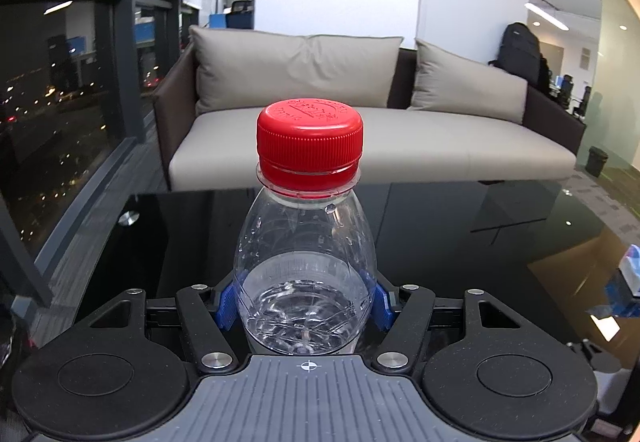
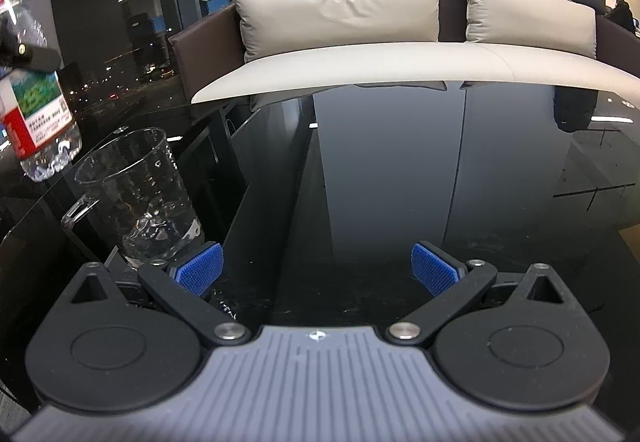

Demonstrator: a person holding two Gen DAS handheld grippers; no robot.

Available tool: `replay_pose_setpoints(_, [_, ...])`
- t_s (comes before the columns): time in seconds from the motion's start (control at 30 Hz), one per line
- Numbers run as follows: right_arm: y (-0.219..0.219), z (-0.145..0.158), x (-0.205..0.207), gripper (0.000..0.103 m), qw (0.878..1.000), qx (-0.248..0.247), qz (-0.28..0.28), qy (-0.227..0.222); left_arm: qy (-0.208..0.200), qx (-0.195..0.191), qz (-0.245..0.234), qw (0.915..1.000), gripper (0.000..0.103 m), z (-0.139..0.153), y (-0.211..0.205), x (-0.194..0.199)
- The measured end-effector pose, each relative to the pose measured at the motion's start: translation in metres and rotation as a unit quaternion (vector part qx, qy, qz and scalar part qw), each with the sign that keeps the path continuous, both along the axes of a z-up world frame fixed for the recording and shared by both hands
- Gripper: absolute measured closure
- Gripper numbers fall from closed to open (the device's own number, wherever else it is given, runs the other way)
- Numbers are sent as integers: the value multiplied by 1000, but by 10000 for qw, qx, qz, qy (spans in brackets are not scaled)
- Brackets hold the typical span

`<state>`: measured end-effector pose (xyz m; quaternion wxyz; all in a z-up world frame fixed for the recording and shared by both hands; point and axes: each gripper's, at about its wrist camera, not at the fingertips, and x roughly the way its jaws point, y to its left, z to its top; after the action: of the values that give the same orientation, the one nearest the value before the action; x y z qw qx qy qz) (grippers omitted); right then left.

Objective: Unscrew bottle cap and pour
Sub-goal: 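Lift the bottle with the left gripper and carry it toward the right tool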

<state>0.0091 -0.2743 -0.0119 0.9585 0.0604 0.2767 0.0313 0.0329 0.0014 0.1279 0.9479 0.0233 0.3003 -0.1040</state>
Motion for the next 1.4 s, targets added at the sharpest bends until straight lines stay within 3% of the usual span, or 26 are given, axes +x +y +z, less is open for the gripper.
replay_pose_setpoints(0.73, [10,-4,0,0,9997,-170,133,64,509,-218,193,9983,45,-69,24,-14])
replay_pose_setpoints(1.4, [12,-6,2,0,9997,-225,98,94,442,-218,70,9988,45,-79,12,-42])
